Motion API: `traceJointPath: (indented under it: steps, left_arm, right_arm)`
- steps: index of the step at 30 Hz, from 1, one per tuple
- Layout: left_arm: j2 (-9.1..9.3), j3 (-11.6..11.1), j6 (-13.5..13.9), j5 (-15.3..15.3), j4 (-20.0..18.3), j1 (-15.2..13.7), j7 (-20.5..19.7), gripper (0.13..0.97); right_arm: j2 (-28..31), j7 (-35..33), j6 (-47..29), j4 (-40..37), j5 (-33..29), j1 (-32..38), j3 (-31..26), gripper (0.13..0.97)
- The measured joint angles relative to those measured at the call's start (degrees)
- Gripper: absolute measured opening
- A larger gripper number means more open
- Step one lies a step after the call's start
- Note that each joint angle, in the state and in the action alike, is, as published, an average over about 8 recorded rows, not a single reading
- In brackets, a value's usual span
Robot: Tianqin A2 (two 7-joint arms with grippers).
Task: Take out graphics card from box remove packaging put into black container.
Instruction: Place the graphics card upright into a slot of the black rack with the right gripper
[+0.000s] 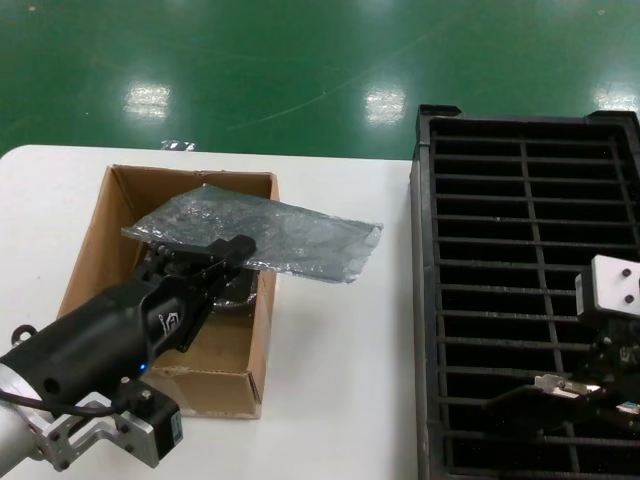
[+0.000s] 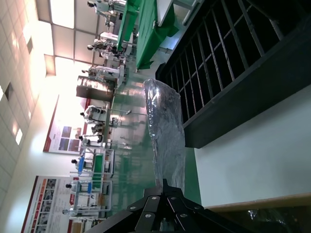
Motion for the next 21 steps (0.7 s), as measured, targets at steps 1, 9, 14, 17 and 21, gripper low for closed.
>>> traceJointPath:
  steps: [1, 9, 14, 17, 21]
  left_arm:
    - [0.0, 0.0, 0.0, 0.0, 0.0, 0.0, 0.0, 0.139]
    - [0.0, 0.0, 0.0, 0.0, 0.0, 0.0, 0.0, 0.139]
    - [0.0, 0.0, 0.0, 0.0, 0.0, 0.0, 0.0, 0.139]
    - [0.0, 0.0, 0.0, 0.0, 0.0, 0.0, 0.0, 0.139]
    - [0.0, 0.0, 0.0, 0.0, 0.0, 0.0, 0.0, 0.139]
  right_arm:
    - [-0.13, 0.05, 0.0, -0.14, -0.07, 0.23, -0.42, 0.191]
    - [-1.78, 0.16, 0.0, -1.39, -0.59, 1.9, -4.15, 0.191]
    - [-3.36, -0.27, 0.0, -2.26, -1.3, 2.08, -5.64, 0.191]
    - [-4.41, -0.74, 0.0, -2.76, -1.93, 1.78, -5.86, 0.191]
    - [-5.46, -1.38, 0.0, -3.15, -2.65, 1.24, -5.64, 0.191]
